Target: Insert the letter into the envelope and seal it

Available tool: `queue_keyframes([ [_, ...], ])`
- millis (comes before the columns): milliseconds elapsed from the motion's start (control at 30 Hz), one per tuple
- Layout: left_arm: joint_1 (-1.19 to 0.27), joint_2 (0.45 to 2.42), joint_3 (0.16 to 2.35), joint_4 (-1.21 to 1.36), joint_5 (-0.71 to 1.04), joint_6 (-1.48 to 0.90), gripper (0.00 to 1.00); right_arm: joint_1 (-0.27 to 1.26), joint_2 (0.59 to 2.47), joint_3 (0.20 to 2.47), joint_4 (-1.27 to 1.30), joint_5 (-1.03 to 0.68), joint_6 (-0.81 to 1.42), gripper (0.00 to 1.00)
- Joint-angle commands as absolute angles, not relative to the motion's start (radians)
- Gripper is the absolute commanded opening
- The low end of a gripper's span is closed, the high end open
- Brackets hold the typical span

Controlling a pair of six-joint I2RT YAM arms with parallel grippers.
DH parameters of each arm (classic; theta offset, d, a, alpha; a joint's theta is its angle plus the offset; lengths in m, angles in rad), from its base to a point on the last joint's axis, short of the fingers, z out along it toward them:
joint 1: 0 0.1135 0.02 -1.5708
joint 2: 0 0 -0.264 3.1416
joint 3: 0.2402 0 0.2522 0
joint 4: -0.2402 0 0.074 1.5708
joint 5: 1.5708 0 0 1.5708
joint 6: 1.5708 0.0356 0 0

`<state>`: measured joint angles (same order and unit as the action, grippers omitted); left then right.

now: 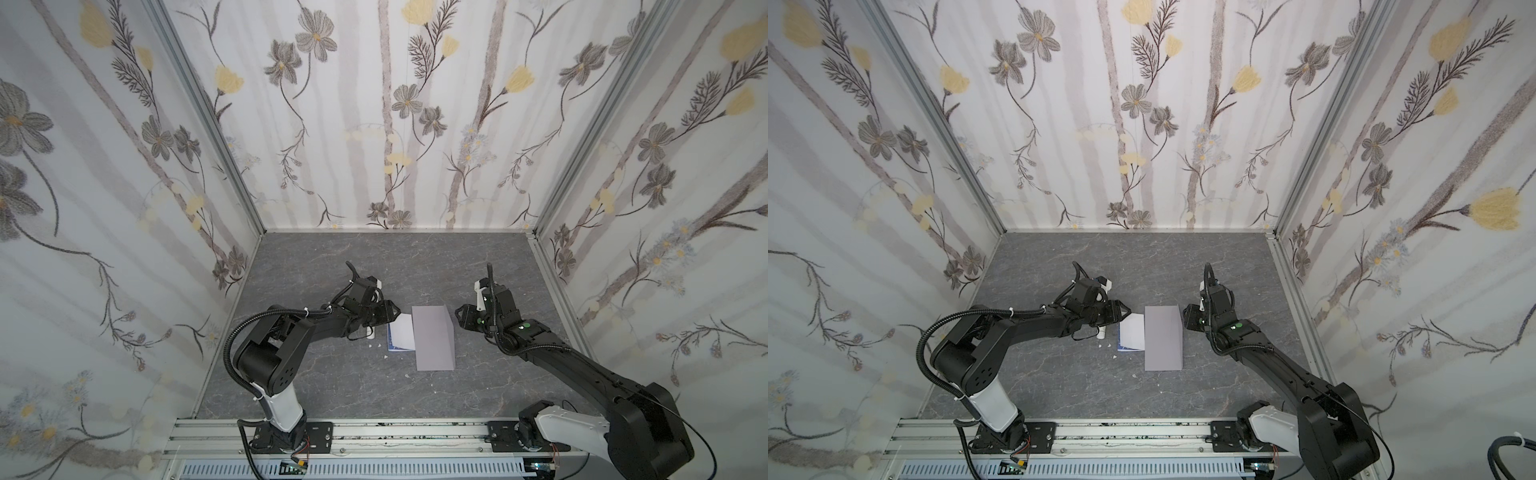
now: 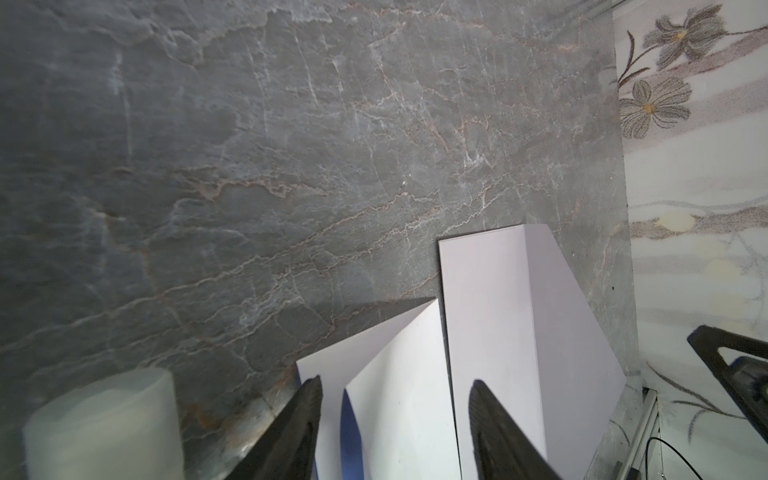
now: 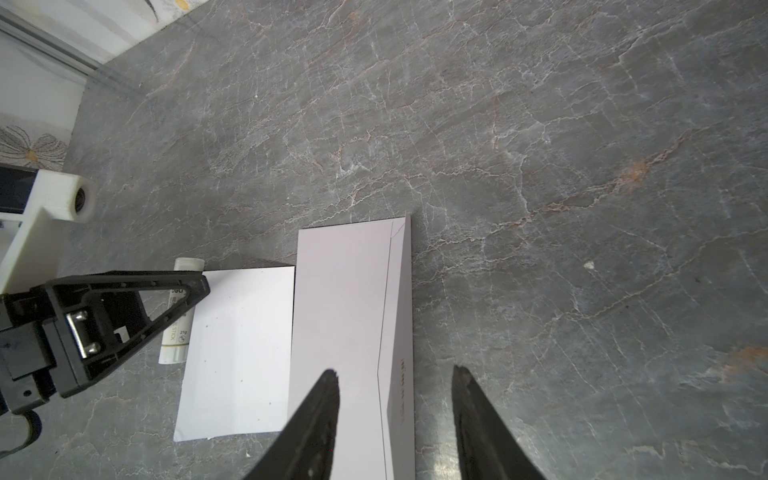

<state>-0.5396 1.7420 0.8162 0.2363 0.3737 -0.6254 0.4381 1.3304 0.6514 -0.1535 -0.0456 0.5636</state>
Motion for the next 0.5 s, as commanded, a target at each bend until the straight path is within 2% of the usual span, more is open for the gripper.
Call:
queue_keyframes([
  [0,-0.538,1.753,0.807,0.280,0.397,-0.628,0.56,0.438,1.333,0.650,-0.103,-0.055,0.561,0.46],
  [300,-0.538,1.755,0.782,0.312,0.431,-0.644,0.50,0.437,1.333,0.646,-0.097,-0.057,0.563,0.46],
  [467,-0.538,1.757,0.775,0.322,0.442,-0.646,0.43,0.438,1.336,0.640,-0.089,-0.062,0.565,0.46],
])
